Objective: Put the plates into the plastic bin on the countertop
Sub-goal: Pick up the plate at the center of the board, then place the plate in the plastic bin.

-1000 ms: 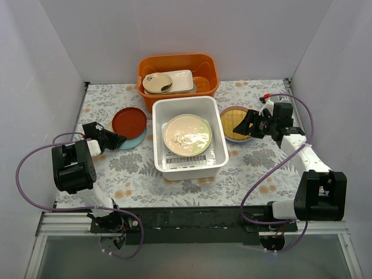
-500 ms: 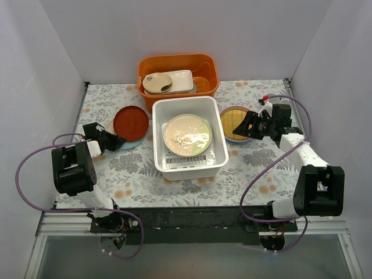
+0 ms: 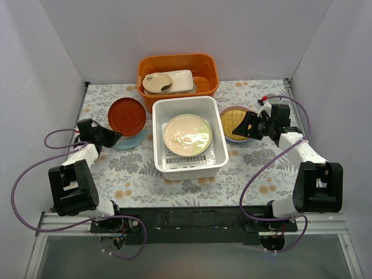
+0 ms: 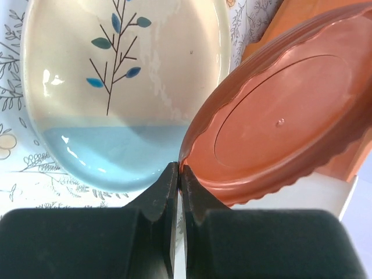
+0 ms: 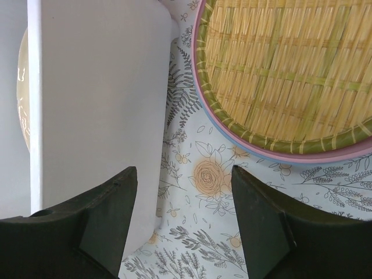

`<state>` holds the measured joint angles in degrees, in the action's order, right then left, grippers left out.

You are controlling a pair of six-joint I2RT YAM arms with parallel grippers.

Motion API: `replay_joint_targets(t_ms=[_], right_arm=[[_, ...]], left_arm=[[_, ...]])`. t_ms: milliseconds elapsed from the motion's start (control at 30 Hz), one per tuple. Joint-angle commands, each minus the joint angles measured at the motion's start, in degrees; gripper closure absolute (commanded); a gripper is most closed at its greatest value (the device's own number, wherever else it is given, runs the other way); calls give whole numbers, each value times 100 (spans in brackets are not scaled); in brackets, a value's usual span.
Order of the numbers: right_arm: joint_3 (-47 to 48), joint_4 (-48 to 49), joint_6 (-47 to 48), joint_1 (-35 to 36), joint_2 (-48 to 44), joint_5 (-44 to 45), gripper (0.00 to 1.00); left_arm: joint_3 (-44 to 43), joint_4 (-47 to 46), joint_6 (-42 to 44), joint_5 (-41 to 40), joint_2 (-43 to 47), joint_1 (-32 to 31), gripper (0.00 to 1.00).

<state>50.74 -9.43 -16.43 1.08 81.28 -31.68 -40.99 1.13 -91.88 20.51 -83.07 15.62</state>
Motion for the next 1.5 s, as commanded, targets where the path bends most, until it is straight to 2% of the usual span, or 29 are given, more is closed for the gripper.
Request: replay_joint_targets(t_ms=[0,567,1000,1267,1467], right_arm=[[-38,214,43,-38,46,-75,27],[-56,345,34,-55,336,39,27],[-64,302,52,-47,336,75,27],[-38,284,60,-47,345,101,27],[-38,266,61,-47,319,110,27]], left_arm=[[-172,292,135,-135,379,-15,100],[-734,1056,600,-56,1600,-15,100],[-989,1267,1084,699,1539,-24,100],[-1577,1794,1777,1235,1495,-67,100],[-1798,2014,2015,1368,1407,-331,100]])
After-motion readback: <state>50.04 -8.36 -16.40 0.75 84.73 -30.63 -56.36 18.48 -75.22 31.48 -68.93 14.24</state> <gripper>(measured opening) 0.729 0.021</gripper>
